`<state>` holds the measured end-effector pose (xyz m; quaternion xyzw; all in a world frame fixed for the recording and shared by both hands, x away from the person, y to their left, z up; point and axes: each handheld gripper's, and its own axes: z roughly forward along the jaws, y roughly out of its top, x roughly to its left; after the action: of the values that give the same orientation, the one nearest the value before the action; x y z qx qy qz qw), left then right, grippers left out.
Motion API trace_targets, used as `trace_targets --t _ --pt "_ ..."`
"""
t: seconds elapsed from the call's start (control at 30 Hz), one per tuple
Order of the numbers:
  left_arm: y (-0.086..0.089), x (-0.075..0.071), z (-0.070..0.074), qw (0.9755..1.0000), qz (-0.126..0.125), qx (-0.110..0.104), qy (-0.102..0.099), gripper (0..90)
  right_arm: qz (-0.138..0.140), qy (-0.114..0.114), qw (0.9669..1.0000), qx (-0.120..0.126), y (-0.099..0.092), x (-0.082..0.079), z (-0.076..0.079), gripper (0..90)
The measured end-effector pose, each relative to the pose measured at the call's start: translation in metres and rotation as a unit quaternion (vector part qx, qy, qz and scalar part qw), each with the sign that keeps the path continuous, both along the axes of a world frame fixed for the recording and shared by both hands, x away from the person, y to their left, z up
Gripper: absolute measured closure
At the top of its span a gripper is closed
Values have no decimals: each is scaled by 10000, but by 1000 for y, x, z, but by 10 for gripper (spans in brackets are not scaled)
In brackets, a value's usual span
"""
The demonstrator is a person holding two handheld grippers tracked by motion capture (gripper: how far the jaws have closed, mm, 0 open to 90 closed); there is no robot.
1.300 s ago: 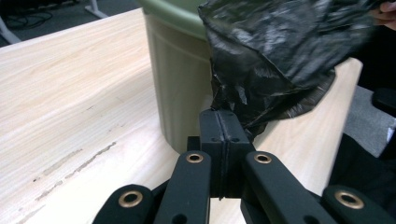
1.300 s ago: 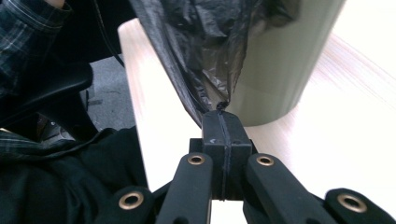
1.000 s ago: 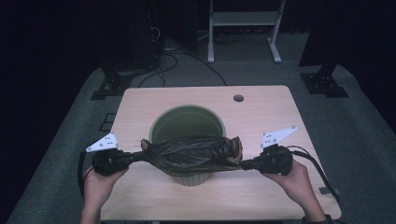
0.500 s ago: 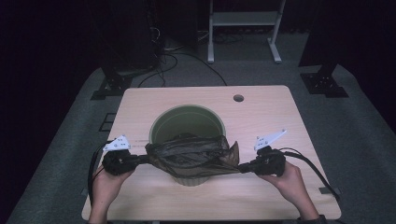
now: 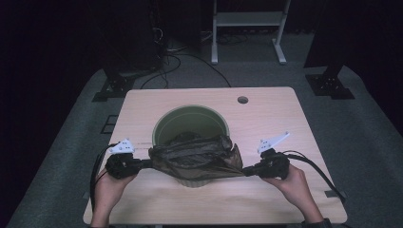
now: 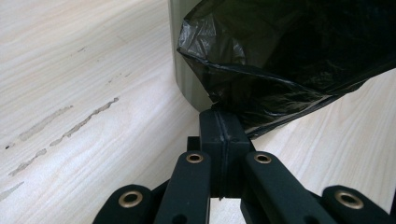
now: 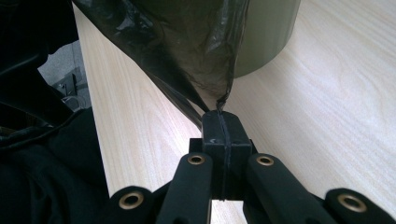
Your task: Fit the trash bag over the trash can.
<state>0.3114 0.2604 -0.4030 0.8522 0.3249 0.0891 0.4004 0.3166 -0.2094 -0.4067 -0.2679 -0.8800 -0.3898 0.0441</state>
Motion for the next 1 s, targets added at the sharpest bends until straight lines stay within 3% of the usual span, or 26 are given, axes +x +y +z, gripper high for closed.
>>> trace_targets --t 0.1,0.2,0.3,0.4,0.53,0.73,1.0 --pt "-1 1 -2 9999 25 93 47 900 -31 -6 9999 -114 0 0 -3 899" --pt "1 0 -3 10000 23 30 33 892 -34 12 10000 -63 -2 1 -4 893" --pt "8 0 0 9999 104 -79 41 680 -183 -164 9996 -120 -5 0 -1 736" --pt "18 -3 7 9994 138 -323 -54 492 -245 -271 9993 -39 -11 -1 5 680" --pt "29 -14 25 9980 5 -562 -279 379 -268 -357 9987 246 -19 -2 16 644" --pt "29 -31 60 9936 -314 -806 -728 345 -352 -631 9955 618 -29 -6 41 587" --pt "-5 -29 91 9867 -863 -836 -1097 341 -211 -981 9902 967 -22 -6 75 583"
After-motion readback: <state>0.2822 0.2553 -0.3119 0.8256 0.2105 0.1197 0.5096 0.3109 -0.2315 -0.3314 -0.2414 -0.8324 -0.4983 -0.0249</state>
